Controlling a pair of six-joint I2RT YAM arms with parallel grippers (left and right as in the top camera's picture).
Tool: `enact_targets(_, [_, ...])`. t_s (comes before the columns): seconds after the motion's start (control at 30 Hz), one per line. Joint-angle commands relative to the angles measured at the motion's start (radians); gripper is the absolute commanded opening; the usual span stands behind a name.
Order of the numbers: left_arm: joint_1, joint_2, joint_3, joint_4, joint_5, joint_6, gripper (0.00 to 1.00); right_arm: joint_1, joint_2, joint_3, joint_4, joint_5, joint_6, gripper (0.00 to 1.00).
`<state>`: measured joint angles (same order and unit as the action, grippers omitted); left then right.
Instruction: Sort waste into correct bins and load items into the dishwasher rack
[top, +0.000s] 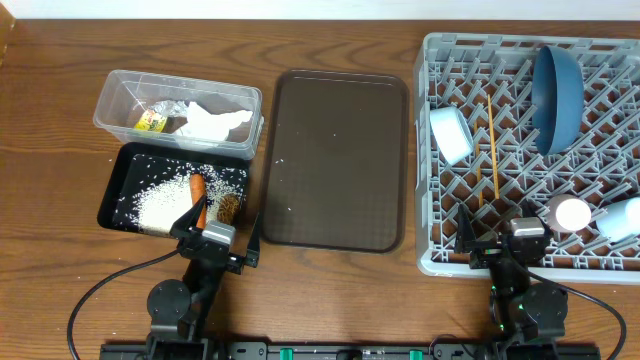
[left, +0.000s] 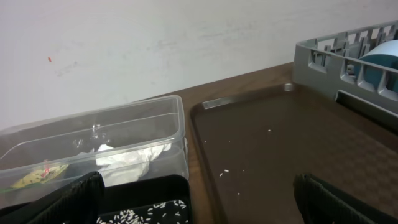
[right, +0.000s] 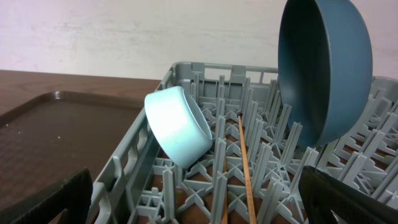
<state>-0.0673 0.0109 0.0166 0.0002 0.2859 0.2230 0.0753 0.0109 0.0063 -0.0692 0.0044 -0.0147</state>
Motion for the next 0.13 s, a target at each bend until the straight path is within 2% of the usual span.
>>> enact_targets(0.0, [-0.004,-0.007,-0.013,-0.042,0.017,0.012,0.98,-0.010,-0.005,-0.001,-0.004,0.006,-0.001,0.99])
enact_targets(0.1, [-0.004,-0.007,-0.013,-0.042,0.017,0.012,0.98,-0.010,-0.005,-0.001,-0.004,0.006,-0.001,0.99])
